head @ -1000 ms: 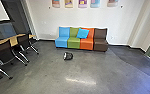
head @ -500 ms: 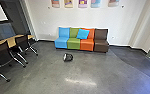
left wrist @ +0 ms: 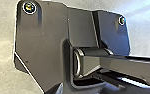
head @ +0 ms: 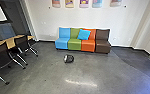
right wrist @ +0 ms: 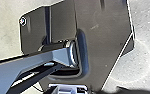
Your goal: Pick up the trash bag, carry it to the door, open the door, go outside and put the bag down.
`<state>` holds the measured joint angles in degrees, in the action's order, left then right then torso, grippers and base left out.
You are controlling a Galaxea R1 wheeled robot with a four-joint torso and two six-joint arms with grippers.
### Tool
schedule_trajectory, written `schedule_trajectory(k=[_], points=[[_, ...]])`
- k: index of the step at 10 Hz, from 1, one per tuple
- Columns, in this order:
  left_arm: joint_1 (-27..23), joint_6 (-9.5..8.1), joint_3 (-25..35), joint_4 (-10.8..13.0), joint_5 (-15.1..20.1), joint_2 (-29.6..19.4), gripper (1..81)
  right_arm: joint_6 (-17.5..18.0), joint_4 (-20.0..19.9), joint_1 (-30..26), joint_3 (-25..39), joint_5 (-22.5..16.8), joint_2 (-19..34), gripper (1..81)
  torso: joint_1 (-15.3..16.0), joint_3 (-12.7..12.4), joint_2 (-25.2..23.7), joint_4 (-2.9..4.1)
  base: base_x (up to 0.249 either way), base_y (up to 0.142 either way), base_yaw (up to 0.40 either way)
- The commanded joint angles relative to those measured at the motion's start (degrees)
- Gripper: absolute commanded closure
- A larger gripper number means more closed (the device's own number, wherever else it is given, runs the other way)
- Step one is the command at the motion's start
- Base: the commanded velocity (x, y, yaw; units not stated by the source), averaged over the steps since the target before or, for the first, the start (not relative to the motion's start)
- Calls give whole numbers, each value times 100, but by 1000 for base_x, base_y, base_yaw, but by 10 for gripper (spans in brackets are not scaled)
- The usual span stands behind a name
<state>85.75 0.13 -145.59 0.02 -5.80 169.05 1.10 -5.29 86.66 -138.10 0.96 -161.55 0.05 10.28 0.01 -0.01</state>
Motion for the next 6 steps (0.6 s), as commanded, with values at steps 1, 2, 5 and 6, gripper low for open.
schedule_trajectory(k=[1,2,5,6], points=[[-141,31,39,-20,343,-28,10,-22,11,-162,39,-386,94,10,0,0,-1,0,145,74,0],[-141,31,39,-20,343,-28,10,-22,11,-171,38,-386,94,10,0,0,-1,0,145,74,0],[-141,31,39,-20,343,-11,10,-22,2,-171,30,-386,94,10,0,0,-1,0,144,74,0],[-141,30,39,-20,343,-11,10,-22,2,-162,12,-386,94,10,0,0,-1,0,144,74,0]])
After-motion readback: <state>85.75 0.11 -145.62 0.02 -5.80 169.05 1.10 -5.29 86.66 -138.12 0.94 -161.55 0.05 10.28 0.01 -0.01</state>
